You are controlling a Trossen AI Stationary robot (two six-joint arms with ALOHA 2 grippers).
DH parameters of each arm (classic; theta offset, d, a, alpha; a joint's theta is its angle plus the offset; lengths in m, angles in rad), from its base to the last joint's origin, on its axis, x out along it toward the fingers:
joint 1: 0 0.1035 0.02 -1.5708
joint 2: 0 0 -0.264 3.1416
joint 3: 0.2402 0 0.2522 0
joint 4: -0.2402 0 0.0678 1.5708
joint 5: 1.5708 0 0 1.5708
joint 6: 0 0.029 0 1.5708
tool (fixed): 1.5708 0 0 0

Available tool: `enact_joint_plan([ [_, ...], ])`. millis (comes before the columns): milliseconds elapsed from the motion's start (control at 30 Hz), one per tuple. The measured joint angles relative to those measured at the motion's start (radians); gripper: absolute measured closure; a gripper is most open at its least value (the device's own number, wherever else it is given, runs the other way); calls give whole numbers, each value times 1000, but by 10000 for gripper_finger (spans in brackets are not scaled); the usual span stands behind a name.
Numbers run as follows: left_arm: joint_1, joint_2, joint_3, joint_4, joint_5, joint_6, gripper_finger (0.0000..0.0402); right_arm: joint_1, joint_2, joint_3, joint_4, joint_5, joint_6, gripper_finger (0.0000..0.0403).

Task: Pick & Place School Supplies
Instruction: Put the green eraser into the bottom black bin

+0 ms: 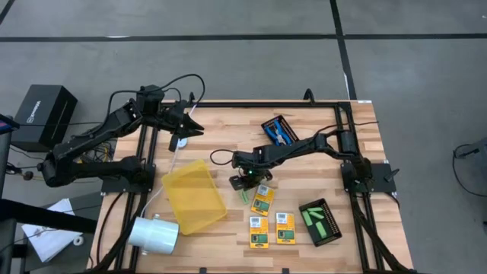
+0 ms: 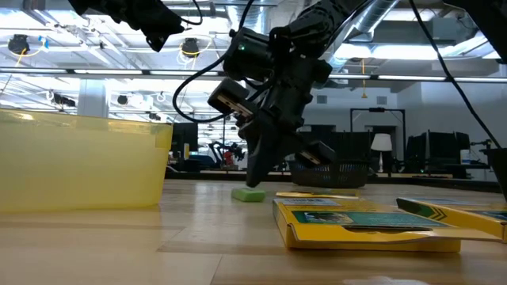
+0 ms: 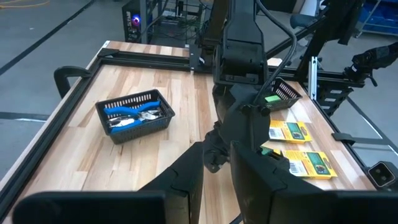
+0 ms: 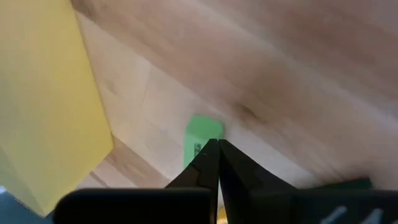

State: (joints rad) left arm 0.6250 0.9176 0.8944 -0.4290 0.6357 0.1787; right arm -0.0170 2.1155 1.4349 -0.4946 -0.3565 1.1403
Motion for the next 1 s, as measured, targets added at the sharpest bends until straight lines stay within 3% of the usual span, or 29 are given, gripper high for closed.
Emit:
enact_joint_plan([
  [267, -9, 20, 1, -5, 17, -41, 332, -73, 0, 0, 156, 30, -38, 403],
  [533, -53, 202, 0, -91, 16, -37, 383, -119, -18, 1, 363, 27, -67, 403],
  [767, -53, 285, 0, -65, 16, -36, 399, -39, -42, -1, 51, 16, -128, 403],
  [833, -52, 291, 0, -33, 15, -35, 399, -20, -8, -2, 68, -78, -153, 403],
  [933, -50, 291, 0, 10, 15, -53, 400, -10, 53, -14, 116, -309, -204, 403],
  [1000, -50, 291, 0, 9, 15, -61, 400, -1, 84, -12, 140, -368, -241, 403],
])
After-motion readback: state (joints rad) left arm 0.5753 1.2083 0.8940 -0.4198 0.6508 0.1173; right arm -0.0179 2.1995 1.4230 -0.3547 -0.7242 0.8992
